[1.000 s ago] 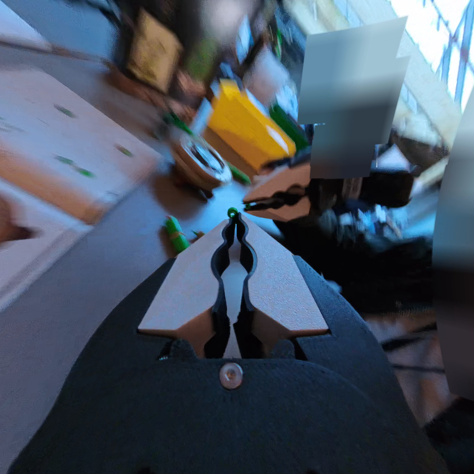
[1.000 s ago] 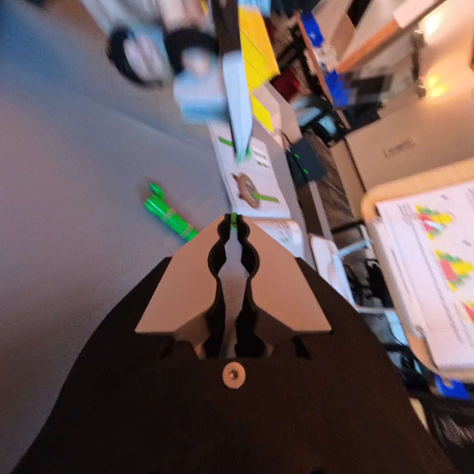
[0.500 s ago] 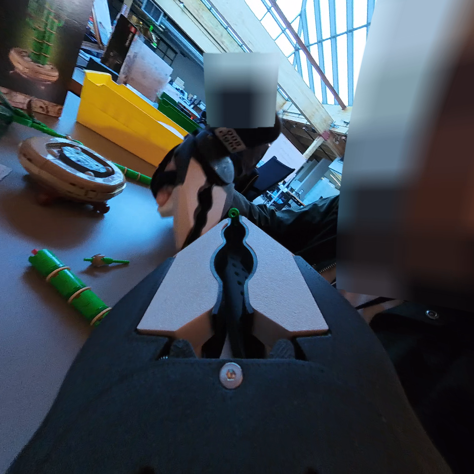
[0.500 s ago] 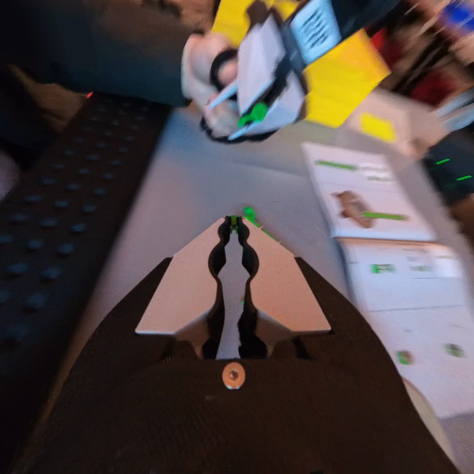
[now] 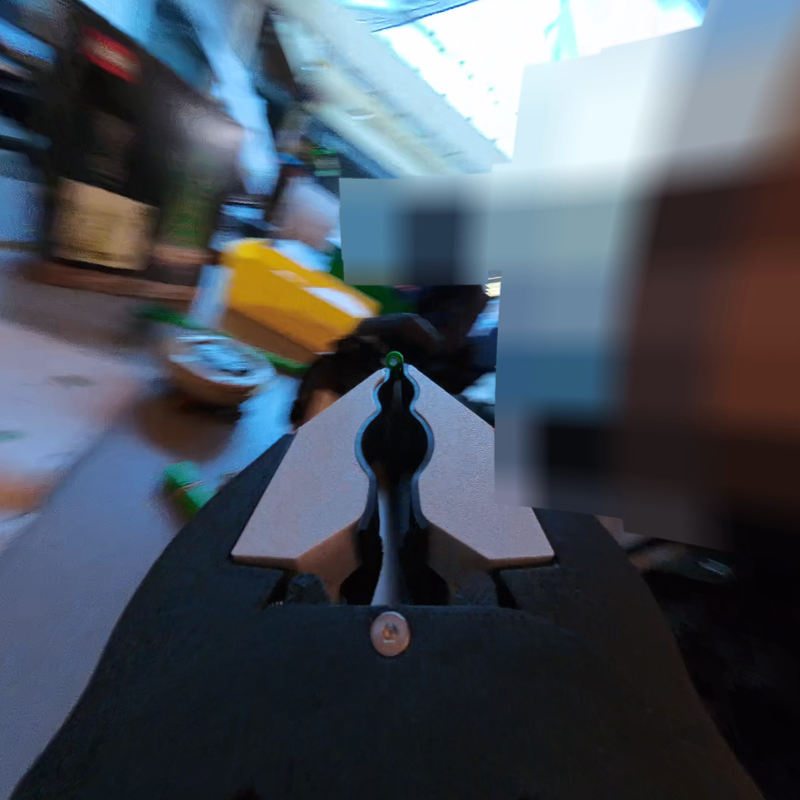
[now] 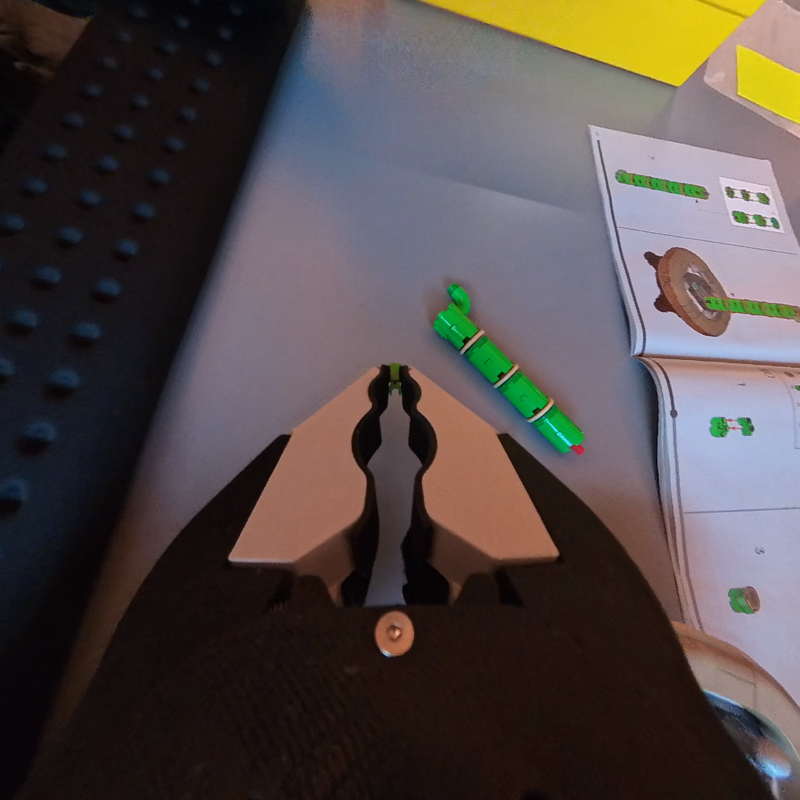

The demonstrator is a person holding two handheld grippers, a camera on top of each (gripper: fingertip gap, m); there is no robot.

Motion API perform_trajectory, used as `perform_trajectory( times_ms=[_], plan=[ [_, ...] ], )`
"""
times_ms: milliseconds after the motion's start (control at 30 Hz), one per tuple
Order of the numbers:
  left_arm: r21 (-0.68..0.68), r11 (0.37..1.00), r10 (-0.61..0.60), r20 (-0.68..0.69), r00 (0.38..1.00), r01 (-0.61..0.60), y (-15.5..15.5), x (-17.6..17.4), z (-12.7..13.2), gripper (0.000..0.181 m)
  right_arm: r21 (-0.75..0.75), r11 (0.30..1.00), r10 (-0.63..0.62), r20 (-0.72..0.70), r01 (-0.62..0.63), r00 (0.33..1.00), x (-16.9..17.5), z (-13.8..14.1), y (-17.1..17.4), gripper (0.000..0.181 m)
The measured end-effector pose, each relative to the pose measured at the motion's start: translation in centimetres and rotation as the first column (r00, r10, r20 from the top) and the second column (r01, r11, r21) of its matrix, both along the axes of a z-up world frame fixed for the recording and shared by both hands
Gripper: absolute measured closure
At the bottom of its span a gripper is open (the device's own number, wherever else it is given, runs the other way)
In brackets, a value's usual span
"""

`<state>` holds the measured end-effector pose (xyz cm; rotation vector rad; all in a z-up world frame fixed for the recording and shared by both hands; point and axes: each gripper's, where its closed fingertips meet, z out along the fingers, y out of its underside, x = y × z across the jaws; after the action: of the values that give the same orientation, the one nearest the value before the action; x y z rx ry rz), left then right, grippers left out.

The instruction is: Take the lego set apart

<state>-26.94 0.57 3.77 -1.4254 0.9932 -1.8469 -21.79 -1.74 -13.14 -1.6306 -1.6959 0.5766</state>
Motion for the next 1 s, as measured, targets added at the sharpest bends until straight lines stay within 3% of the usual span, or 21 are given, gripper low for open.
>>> perform_trajectory(
  times_ms=[33,67,100,133,167,200,233,333,400,467,533,600,700,800,900,1000],
  plan=[
    [0.095,0.979,0.19,-0.116,0.975,-0.179,2.1,-1.6,0.0,0.181,0.012,1.0,-0.006,0.006,0.006,1.0,0.2,0.0,0.2,0.177],
    [0.2,0.907,0.411,-0.225,0.883,-0.371,4.6,-4.3,0.0,0.18,0.019,1.0,-0.01,0.01,0.01,1.0,0.3,0.0,0.3,0.177],
    [0.304,0.776,0.63,-0.316,0.71,-0.553,7.2,-8.4,-0.2,0.18,0.024,1.0,-0.014,0.013,0.013,1.0,0.3,0.0,0.4,0.177],
    [0.393,0.606,0.791,-0.382,0.477,-0.692,9.2,-13.4,-0.4,0.18,0.03,0.999,-0.017,0.017,0.017,1.0,0.4,-0.1,0.5,0.177],
    [0.455,0.459,0.862,-0.437,0.258,-0.764,10.2,-18.4,-0.8,0.18,0.035,0.999,-0.019,0.022,0.018,1.0,0.4,-0.1,0.6,0.177],
    [0.485,0.377,0.862,-0.496,0.106,-0.789,10.4,-22.4,-1.5,0.18,0.04,0.999,-0.018,0.03,0.017,0.999,0.4,-0.2,0.7,0.177],
    [0.48,0.363,0.825,-0.565,0.035,-0.799,10.3,-25.2,-2.7,0.179,0.045,0.999,-0.017,0.038,0.015,0.999,0.3,-0.3,0.7,0.177],
    [0.377,0.426,0.717,-0.695,0.053,-0.822,11.2,-29.0,-6.6,0.178,0.058,0.998,-0.013,0.063,0.01,0.998,0.3,-0.7,0.8,0.177],
    [0.321,0.474,0.664,-0.742,0.093,-0.82,12.0,-30.1,-9.1,0.159,0.07,0.997,-0.024,0.067,0.02,0.997,0.5,-0.8,1.1,0.177],
    [0.306,0.51,0.6,-0.796,0.077,-0.804,11.9,-31.1,-11.1,0.134,0.084,0.996,-0.041,0.049,0.037,0.998,0.7,-0.4,1.5,0.177],
    [0.33,0.515,0.604,-0.795,0.062,-0.791,11.9,-31.6,-11.5,0.129,0.108,0.992,-0.063,0.008,0.062,0.998,0.7,0.5,2.0,0.177],
    [0.355,0.478,0.675,-0.733,0.078,-0.803,12.1,-31.3,-10.1,0.131,0.162,0.982,-0.092,-0.049,0.099,0.995,0.6,1.8,2.7,0.177],
    [0.377,0.43,0.82,-0.544,0.179,-0.82,10.8,-28.3,-5.7,0.134,0.276,0.949,-0.107,-0.162,0.15,0.981,0.3,4.6,3.4,0.177],
    [0.386,0.408,0.89,-0.372,0.265,-0.828,7.1,-24.4,-2.9,0.143,0.361,0.916,-0.095,-0.234,0.177,0.968,-0.1,6.6,3.2,0.177],
    [0.332,0.534,0.846,-0.218,0.487,-0.778,1.9,-17.7,-1.5,0.152,0.422,0.888,-0.064,-0.273,0.18,0.96,-0.9,7.8,2.6,0.177],
    [0.305,0.629,0.774,-0.157,0.614,-0.715,-1.2,-12.0,-2.2,0.159,0.45,0.88,-0.021,-0.281,0.151,0.959,-2.0,8.1,1.4,0.177]
  ],
)
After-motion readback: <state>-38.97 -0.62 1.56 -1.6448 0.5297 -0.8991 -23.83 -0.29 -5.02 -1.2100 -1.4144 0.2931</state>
